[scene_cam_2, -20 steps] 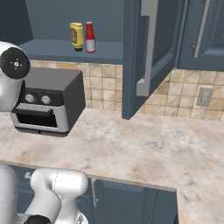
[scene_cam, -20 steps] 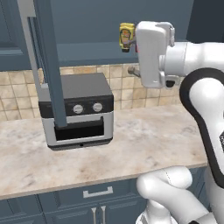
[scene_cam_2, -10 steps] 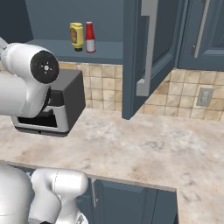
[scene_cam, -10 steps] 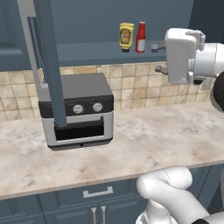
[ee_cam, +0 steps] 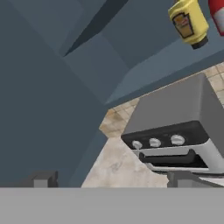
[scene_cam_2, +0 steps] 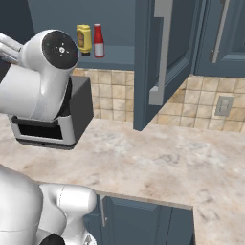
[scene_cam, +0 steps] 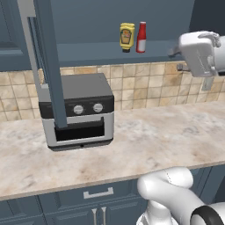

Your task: Move the mustard and ketchup from the cabinet to the dining counter.

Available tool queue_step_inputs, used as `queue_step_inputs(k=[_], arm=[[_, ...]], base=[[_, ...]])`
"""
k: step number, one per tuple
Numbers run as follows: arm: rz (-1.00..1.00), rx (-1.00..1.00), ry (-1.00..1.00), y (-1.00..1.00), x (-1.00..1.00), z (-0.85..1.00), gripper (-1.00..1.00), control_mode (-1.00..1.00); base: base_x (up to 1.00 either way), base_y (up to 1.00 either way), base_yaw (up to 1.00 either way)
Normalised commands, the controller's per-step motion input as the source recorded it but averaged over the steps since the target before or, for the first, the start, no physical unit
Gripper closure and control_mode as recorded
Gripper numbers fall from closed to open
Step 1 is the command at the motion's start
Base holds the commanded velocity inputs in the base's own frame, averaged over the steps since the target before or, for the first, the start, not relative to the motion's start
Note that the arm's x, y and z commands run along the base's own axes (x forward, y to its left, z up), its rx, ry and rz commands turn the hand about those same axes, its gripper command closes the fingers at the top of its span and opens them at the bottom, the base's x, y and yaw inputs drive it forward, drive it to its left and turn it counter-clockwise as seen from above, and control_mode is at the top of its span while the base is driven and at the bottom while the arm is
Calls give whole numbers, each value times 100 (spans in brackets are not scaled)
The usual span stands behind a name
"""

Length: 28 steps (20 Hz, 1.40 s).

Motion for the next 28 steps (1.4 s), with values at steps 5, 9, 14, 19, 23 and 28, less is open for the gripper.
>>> queue_step_inputs(k=[5,9,14,19,23,28], arm=[[-2,-51,-17,-34,5,-6,-100,-100],[0,-42,-21,-36,7,0,-100,-100],[0,-24,-15,-40,3,5,-100,-100],[0,-9,-8,-27,20,0,-100,-100],[0,0,-13,-8,40,-15,-100,-100],[0,2,-16,-1,38,-12,-100,-100]], base=[[0,0,0],[0,0,0],[0,0,0],[0,0,0],[0,0,0],[0,0,0]])
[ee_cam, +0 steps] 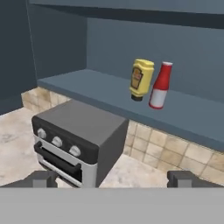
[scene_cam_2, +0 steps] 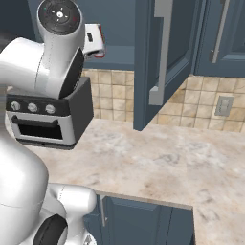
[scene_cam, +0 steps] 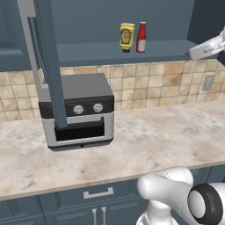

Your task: Move the mustard and ketchup from the cabinet to the dining counter.

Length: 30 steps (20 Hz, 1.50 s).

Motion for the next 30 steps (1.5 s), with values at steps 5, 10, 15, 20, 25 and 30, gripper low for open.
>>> queue_step_inputs(k=[5,10,15,20,25,30], arm=[[2,9,-13,-15,37,-15,-100,-100],[4,6,-1,-18,44,-3,-100,-100],[0,2,0,0,56,0,-100,-100],[0,0,0,0,51,0,-100,-100],[0,1,0,-6,46,0,-100,-100],[0,1,1,-3,43,7,-100,-100]], base=[[0,0,0],[0,0,0],[0,0,0],[0,0,0],[0,0,0],[0,0,0]])
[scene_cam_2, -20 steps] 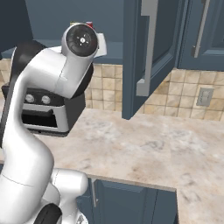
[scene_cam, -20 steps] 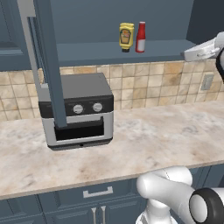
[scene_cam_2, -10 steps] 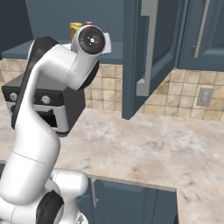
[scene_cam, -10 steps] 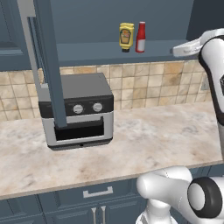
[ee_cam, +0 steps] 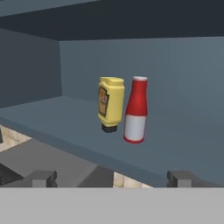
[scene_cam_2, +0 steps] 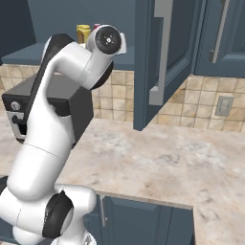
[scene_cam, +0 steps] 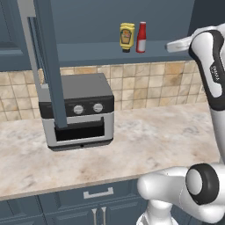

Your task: Move the mustard and ketchup from the cabinet to the dining counter.

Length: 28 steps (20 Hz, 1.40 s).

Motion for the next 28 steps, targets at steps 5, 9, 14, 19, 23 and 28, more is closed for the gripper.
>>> queue_step_inputs(k=[5,9,14,19,23,28], arm=[[1,0,0,6,17,12,-100,-100],[1,0,0,15,18,10,-100,-100],[0,0,0,13,14,3,-100,-100],[4,2,2,7,9,0,-100,-100],[1,0,0,1,4,0,-100,-100],[0,-4,0,1,9,-1,-100,-100]], base=[[0,0,0],[0,0,0],[0,0,0],[0,0,0],[0,0,0],[0,0,0]])
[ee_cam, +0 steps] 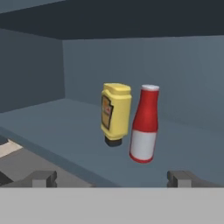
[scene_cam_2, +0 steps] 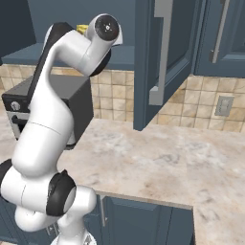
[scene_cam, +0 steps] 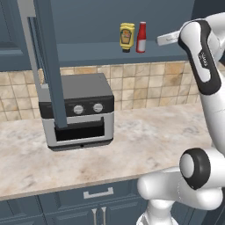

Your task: Move the mustard and ketchup from the cabinet to the dining counter.

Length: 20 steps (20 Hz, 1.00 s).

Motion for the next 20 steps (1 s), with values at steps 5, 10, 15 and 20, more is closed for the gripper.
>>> queue_step_inputs(k=[5,10,15,20], arm=[[0,-4,0,2,11,-1,-100,-100],[0,0,3,3,10,0,-100,-100],[0,3,5,1,16,0,-100,-100],[0,3,4,0,14,0,-100,-100]], base=[[0,0,0],[0,0,0],[0,0,0],[0,0,0]])
